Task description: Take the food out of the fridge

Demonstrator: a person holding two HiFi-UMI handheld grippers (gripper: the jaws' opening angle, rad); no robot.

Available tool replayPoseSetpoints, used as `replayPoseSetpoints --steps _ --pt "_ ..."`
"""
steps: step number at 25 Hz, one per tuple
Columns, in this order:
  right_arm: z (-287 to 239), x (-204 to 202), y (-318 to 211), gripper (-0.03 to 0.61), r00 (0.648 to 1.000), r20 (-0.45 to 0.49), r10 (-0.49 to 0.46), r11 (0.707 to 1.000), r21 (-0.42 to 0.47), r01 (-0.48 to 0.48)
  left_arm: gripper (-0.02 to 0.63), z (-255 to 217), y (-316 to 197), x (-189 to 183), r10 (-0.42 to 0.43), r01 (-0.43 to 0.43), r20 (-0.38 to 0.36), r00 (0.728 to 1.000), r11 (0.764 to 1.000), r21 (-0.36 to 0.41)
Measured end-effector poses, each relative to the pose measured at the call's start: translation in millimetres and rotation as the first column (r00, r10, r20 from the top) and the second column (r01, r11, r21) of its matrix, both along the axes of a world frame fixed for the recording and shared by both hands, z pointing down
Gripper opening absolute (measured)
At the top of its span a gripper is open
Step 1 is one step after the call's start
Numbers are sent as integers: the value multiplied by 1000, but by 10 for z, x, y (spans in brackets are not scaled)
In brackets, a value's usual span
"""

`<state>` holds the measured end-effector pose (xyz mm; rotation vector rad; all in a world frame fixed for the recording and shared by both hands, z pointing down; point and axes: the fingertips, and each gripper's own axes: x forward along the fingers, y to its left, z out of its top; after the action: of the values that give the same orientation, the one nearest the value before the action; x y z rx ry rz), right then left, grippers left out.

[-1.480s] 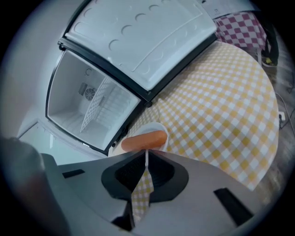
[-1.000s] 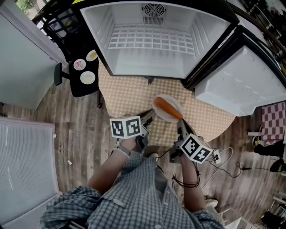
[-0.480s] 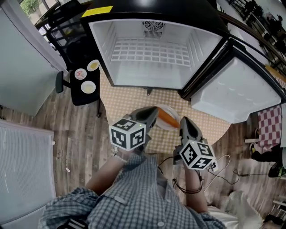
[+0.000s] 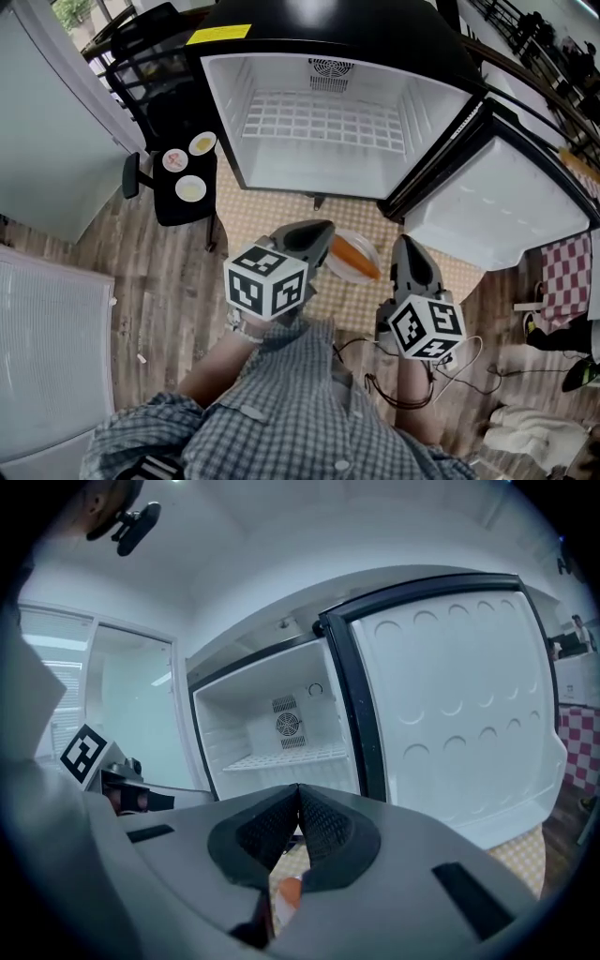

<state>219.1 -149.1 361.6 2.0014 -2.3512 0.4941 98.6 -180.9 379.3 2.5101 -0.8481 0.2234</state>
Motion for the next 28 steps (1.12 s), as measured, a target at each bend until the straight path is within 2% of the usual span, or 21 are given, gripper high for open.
replayPoseSetpoints --steps 9,21,28 --pt "-101 -7 -24 8 1000 -19 10 999 34 -10 5 -168 -28 -49 -2 1 23 1000 998 67" --pt "-132 -28 -17 8 999 -43 5 999 45 -3 5 -185 -7 -4 17 -17 5 1000 998 54" --pt "-142 -87 -12 8 994 -105 -12 999 49 17 5 -180 13 -8 18 -18 2 1000 998 54"
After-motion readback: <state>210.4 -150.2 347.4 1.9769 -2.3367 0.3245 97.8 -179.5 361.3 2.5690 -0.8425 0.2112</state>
